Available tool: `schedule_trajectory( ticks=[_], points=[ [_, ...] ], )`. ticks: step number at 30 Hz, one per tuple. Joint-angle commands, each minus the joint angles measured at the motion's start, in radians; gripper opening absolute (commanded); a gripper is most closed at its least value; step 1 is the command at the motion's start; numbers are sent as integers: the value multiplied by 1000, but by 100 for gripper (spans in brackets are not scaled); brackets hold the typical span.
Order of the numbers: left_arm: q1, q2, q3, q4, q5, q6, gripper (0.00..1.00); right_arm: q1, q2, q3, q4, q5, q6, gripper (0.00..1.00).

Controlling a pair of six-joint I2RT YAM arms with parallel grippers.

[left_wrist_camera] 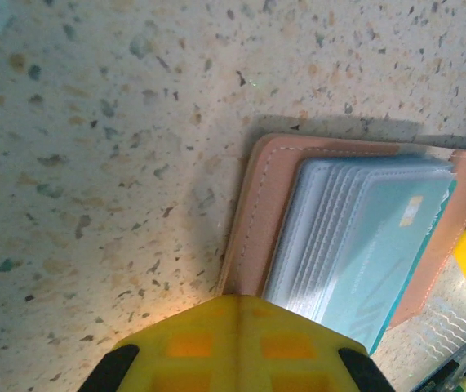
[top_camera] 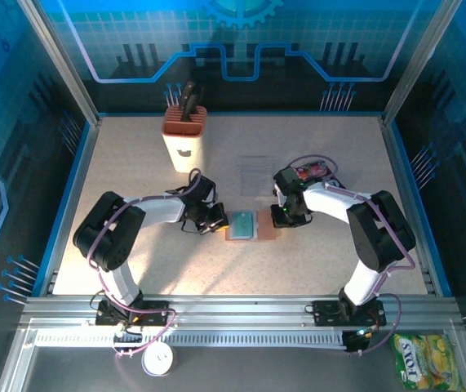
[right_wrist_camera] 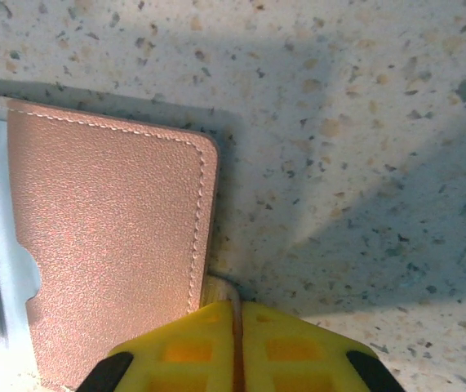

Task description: Take the credit cards out of the card holder

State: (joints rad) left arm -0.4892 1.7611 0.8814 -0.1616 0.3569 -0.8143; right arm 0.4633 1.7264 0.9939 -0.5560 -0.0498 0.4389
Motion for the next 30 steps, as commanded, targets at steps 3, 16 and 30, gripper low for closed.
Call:
schedule_trajectory(
  ticks=[3,16,30],
  points=[
    [3,45,-19,-148,-64,-17,2,-25,-13,-17,-61,106,-19,10],
    [5,19,6,-161,-29,-8,3,-31,-43,-13,-80,88,-1,31],
    [5,-3,33,-180,-33,6,4,-65,-38,-15,-142,169,-3,46]
  ],
)
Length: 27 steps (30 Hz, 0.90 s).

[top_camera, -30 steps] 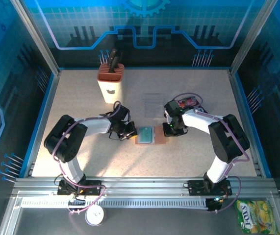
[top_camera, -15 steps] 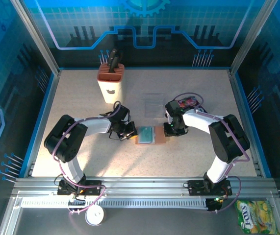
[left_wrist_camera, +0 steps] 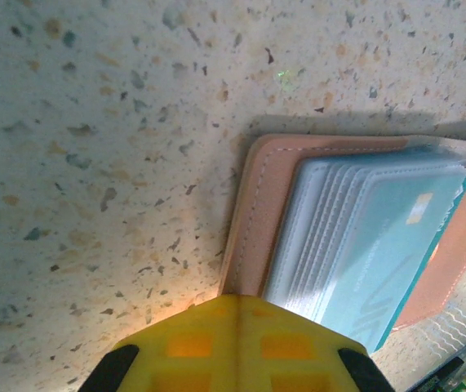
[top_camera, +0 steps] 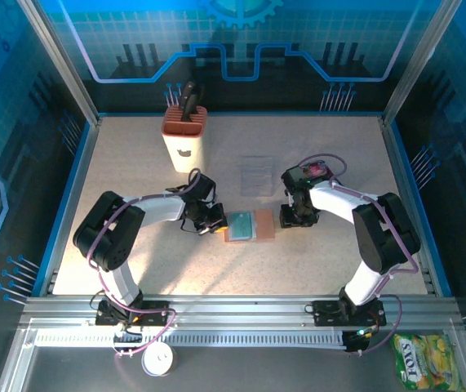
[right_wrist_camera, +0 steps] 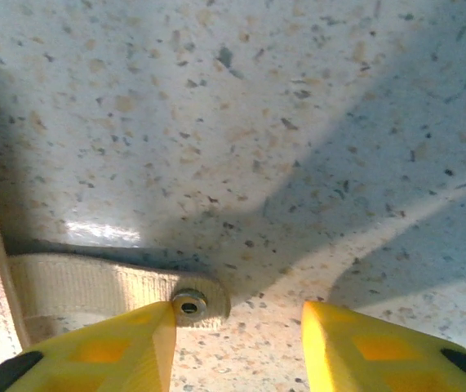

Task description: Take the credit cards out of the card holder

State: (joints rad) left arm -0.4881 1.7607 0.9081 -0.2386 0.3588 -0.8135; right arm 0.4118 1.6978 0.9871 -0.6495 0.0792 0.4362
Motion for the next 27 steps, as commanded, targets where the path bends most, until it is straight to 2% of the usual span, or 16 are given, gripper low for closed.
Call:
schedule_trajectory(
  ticks=[1,15,21,27],
  points=[
    [4,-4,10,-103,-35,6,4,-14,-8,-9,-51,46,1,46],
    [2,8,76,-105,-18,54,7,21,-116,63,-136,14,16,44],
    [2,25,84,-104,-24,70,7,81,-131,149,-153,-37,45,43],
    [2,42,91,-105,-27,84,7,175,-67,270,-169,-53,64,42]
  ],
)
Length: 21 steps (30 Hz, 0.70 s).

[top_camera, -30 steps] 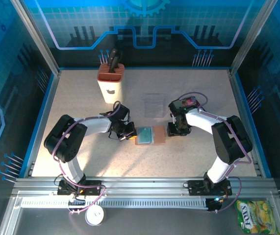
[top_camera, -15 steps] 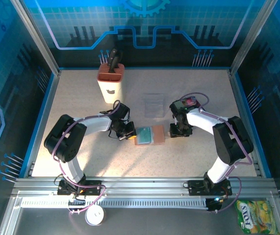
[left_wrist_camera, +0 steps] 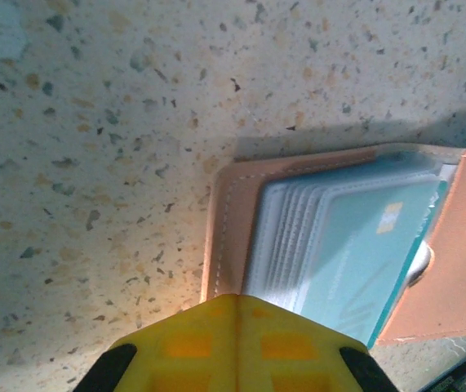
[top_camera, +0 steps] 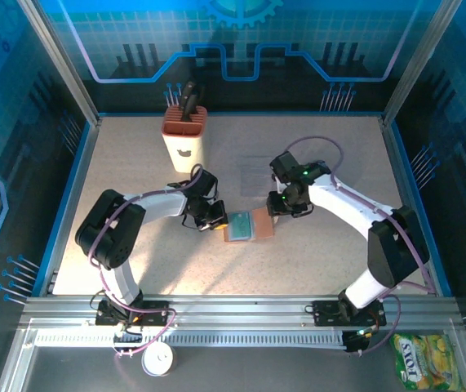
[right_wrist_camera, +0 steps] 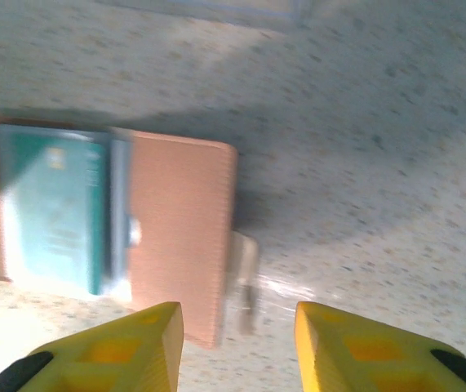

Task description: Take the credit cards out of the card holder

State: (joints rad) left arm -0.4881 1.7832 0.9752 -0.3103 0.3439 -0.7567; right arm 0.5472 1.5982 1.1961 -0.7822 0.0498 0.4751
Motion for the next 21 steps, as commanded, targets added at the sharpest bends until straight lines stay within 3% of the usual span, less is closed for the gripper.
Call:
schedule_trajectory(
  ticks=[1,5,7,12,21],
  points=[
    [2,22,23,-33,-11,29,7,55,43,78,-41,-17,27,42],
    [2,29,25,-32,-8,34,7,108,84,163,-89,58,22,43],
    [2,31,21,-31,-8,34,7,115,100,178,-79,38,17,43],
    [2,34,18,-30,-6,34,7,110,151,150,-27,-56,34,43],
    [3,35,18,-33,-5,38,7,60,221,86,-37,17,25,49]
  ],
)
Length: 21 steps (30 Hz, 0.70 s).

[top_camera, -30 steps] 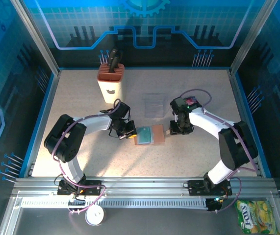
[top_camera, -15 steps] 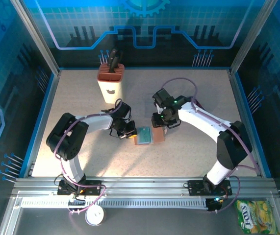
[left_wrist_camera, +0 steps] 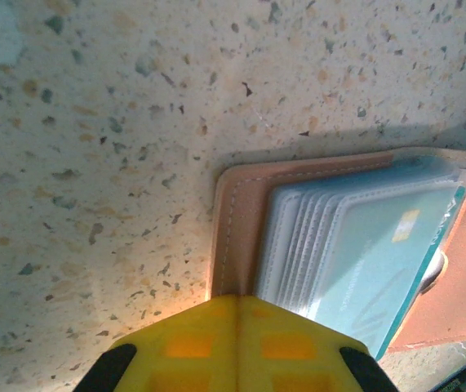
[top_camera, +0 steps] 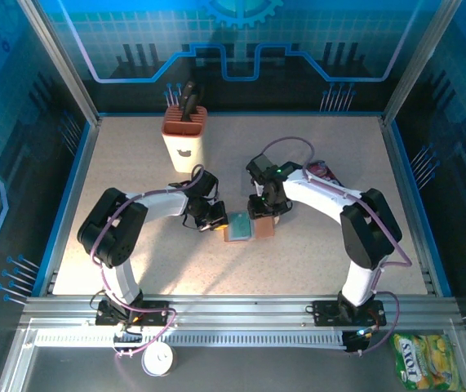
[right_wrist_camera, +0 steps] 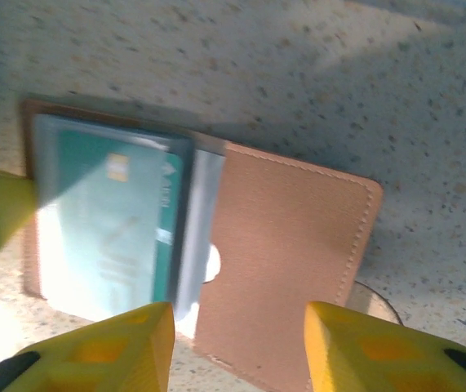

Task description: Take the credit cards out of the card holder

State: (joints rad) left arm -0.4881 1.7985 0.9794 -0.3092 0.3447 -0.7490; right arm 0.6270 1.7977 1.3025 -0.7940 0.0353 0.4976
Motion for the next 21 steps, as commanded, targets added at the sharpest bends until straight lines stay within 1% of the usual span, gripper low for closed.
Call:
schedule_trajectory(
  ticks=[1,5,14,21],
  points=[
    [2,21,15,-34,-6,31,7,-25,25,-28,-26,37,1,50],
    [2,21,16,-37,-4,34,7,-44,34,-65,-20,64,-3,55],
    [2,22,13,-39,-6,36,7,-64,82,-103,22,41,-10,61],
    [2,19,12,-44,2,41,7,-67,95,-154,77,-45,2,60]
  ],
)
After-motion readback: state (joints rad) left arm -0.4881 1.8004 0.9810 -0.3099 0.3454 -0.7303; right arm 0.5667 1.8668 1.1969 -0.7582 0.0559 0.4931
